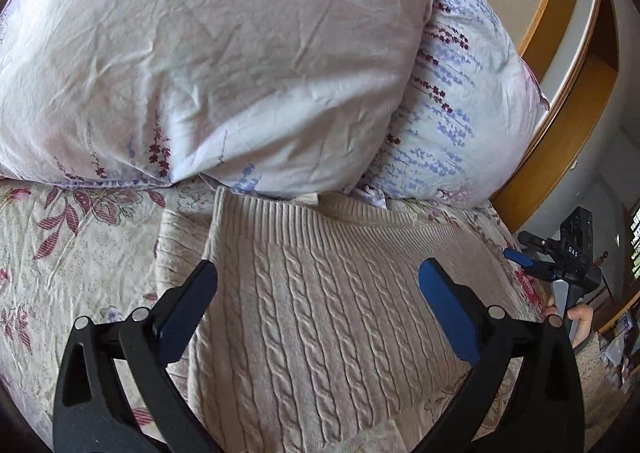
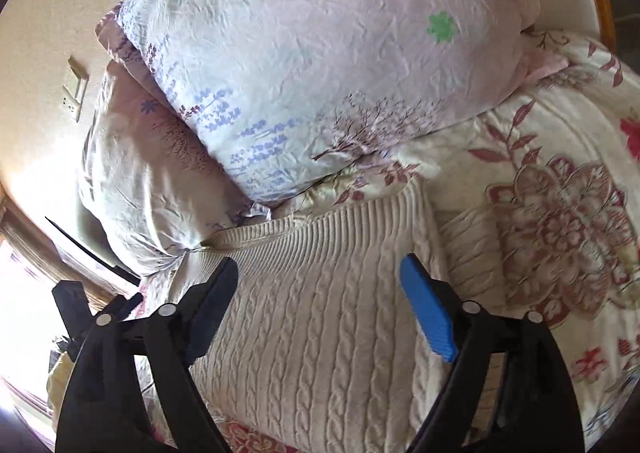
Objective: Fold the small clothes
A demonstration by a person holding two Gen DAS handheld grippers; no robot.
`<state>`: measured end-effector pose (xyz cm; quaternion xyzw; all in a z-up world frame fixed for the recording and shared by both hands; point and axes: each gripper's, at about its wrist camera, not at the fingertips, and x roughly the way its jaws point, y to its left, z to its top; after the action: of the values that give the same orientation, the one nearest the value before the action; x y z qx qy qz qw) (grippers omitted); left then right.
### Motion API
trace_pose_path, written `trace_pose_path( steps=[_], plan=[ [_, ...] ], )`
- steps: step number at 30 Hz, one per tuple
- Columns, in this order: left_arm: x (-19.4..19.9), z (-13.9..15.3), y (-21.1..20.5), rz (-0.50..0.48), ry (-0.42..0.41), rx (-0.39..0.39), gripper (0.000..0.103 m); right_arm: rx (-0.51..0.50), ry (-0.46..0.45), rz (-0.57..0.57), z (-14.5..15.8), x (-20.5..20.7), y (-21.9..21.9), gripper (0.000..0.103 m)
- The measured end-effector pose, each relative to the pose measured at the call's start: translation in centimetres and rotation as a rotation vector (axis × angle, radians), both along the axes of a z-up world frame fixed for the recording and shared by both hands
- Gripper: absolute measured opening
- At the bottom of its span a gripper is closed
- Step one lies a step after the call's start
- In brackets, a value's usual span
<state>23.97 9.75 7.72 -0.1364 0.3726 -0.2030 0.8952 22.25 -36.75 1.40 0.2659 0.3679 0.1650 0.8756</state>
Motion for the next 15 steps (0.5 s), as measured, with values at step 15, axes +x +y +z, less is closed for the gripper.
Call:
trace_pose_path(
  steps=[15],
  plan=[
    [2.6, -5.3, 0.0, 0.131, 0.143, 0.144, 0.098, -0.081, 0.142, -0.087, -3.5, 2.3, 0.2, 0.089]
  ],
)
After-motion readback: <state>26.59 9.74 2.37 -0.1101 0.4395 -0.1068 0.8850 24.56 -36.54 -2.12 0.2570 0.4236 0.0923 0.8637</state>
